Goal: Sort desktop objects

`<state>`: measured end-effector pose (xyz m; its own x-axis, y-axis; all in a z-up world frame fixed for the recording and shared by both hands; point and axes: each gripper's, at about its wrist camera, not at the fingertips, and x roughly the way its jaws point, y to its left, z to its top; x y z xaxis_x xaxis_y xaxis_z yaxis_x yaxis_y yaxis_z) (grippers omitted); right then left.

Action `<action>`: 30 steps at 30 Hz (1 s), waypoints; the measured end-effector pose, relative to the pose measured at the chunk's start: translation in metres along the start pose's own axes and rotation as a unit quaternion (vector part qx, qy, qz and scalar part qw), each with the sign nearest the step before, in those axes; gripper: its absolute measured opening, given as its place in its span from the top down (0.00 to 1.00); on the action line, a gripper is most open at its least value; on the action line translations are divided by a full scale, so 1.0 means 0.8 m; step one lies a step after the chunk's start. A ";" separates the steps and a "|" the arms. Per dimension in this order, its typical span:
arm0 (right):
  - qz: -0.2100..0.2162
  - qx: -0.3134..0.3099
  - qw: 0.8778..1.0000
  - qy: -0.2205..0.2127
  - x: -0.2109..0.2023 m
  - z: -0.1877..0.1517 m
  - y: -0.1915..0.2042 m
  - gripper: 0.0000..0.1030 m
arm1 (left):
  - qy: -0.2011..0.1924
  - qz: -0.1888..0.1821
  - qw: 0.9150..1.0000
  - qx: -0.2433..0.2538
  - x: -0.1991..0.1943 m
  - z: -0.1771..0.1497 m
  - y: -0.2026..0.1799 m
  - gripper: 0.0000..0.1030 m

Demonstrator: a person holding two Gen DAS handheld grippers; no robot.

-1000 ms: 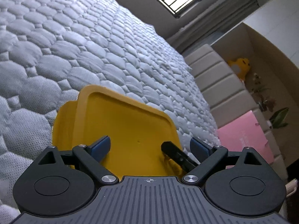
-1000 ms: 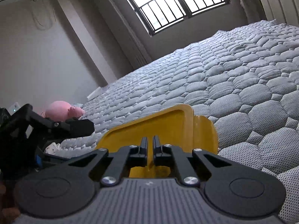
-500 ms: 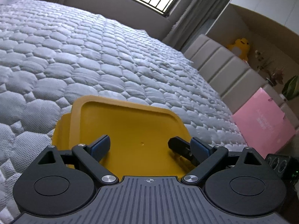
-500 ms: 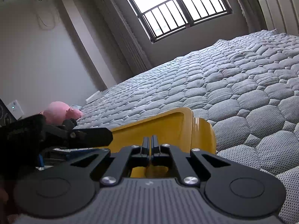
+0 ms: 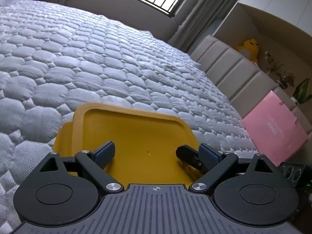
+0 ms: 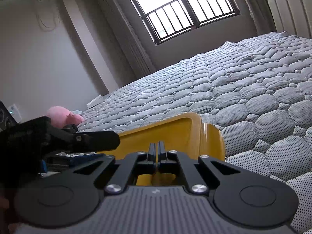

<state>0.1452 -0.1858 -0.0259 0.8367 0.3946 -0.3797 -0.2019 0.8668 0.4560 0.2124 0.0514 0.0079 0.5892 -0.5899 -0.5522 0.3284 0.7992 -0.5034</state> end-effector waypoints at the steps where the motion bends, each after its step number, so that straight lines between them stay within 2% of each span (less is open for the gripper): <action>1: 0.004 0.010 1.000 0.005 -0.001 0.003 -0.002 0.99 | 0.001 0.000 1.000 -0.007 -0.001 0.003 0.000 0.07; 2: 0.008 0.019 1.000 0.010 -0.001 0.006 -0.004 0.97 | 0.001 0.000 1.000 -0.016 -0.003 0.007 0.001 0.07; 4: 0.020 0.050 0.998 0.015 -0.010 0.015 -0.010 0.78 | -0.009 -0.004 1.000 -0.026 -0.024 0.015 -0.001 0.07; 6: 0.035 0.071 0.997 -0.015 -0.039 0.027 -0.013 0.55 | -0.034 -0.012 0.999 -0.021 -0.058 0.019 -0.009 0.07; 8: 0.030 0.046 0.998 -0.044 -0.075 0.040 -0.005 0.48 | -0.059 -0.009 0.998 -0.013 -0.098 0.020 -0.023 0.06; 10: 0.007 0.017 0.998 -0.057 -0.104 0.051 0.007 0.40 | -0.065 0.010 0.998 -0.017 -0.127 0.016 -0.034 0.04; 11: -0.008 0.007 0.999 -0.053 -0.117 0.055 0.013 0.29 | -0.064 0.022 0.997 -0.021 -0.139 0.012 -0.039 0.04; 12: -0.013 0.003 0.999 -0.049 -0.126 0.056 0.017 0.22 | -0.060 0.036 0.997 -0.025 -0.146 0.007 -0.043 0.03; 15: -0.008 -0.010 1.000 -0.025 -0.150 0.053 0.030 0.08 | -0.036 0.086 0.995 -0.030 -0.156 -0.013 -0.052 0.02; 17: -0.016 -0.015 1.000 0.001 -0.154 0.047 0.036 0.08 | -0.014 0.109 0.993 -0.034 -0.154 -0.025 -0.053 0.01; 19: -0.017 -0.009 1.000 0.020 -0.150 0.038 0.037 0.09 | 0.014 0.096 0.994 -0.048 -0.147 -0.035 -0.047 0.01; 20: -0.018 -0.007 0.999 0.030 -0.145 0.033 0.035 0.15 | 0.024 0.089 0.994 -0.059 -0.143 -0.038 -0.041 0.01; 21: -0.022 -0.006 0.999 0.042 -0.138 0.028 0.033 0.30 | 0.028 0.082 0.993 -0.075 -0.139 -0.038 -0.033 0.01; 22: -0.026 -0.005 0.998 0.054 -0.131 0.024 0.032 0.38 | 0.032 0.074 0.993 -0.091 -0.135 -0.039 -0.025 0.01; 23: -0.033 -0.001 0.997 0.063 -0.122 0.022 0.025 0.53 | 0.030 0.070 0.991 -0.106 -0.132 -0.037 -0.017 0.01; 24: -0.043 0.020 0.997 0.061 -0.116 0.021 0.013 0.56 | 0.018 0.069 0.990 -0.121 -0.130 -0.033 -0.006 0.01; 26: -0.057 0.073 0.994 0.059 -0.103 0.020 -0.013 0.55 | -0.009 0.066 0.986 -0.156 -0.127 -0.025 0.018 0.01; 28: -0.042 0.145 0.986 0.066 -0.085 0.020 -0.047 0.50 | -0.023 0.061 0.980 -0.190 -0.119 -0.015 0.043 0.01; 30: -0.025 0.201 0.976 0.078 -0.067 0.015 -0.074 0.49 | -0.018 0.064 0.974 -0.218 -0.103 -0.006 0.064 0.01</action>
<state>0.1184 -0.2617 -0.0232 0.7465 0.4240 -0.5128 0.0787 0.7091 0.7007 0.1774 0.1406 0.0246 0.6332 -0.4775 -0.6091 -0.0900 0.7362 -0.6708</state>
